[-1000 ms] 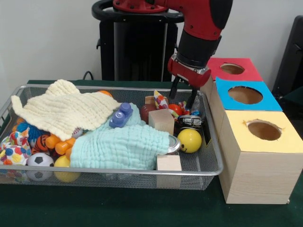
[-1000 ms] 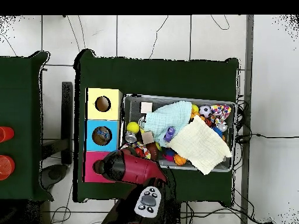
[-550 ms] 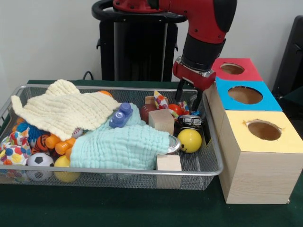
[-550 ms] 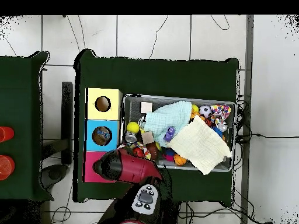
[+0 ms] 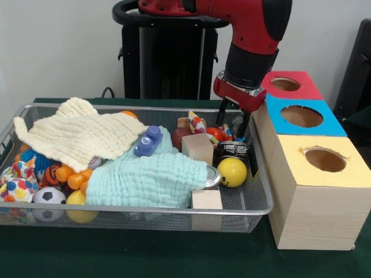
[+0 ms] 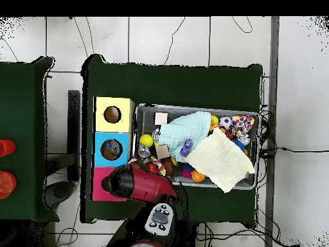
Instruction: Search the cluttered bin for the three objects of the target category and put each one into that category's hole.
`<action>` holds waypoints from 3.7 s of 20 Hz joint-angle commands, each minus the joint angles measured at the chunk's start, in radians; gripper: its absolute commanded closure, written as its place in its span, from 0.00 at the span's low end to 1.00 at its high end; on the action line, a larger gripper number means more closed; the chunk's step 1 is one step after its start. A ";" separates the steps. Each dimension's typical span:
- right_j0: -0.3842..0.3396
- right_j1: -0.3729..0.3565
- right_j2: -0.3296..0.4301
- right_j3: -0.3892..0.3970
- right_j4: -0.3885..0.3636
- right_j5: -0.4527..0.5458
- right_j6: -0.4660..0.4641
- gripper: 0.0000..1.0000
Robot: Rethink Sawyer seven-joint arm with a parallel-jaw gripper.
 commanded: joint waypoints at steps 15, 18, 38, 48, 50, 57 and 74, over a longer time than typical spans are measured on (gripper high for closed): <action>-0.043 0.064 0.263 0.084 0.161 -0.113 0.305 0.00; 0.059 0.072 0.164 0.082 0.262 -0.044 0.374 0.00; 0.066 0.075 0.139 0.120 0.363 0.094 0.400 0.00; 0.000 0.084 0.196 0.134 0.327 0.026 0.356 0.00; -0.024 0.082 0.239 0.147 0.316 -0.002 0.342 0.00; -0.117 0.074 0.356 0.185 0.261 -0.053 0.316 0.00; -0.428 0.195 0.711 0.245 0.052 -0.223 0.326 0.00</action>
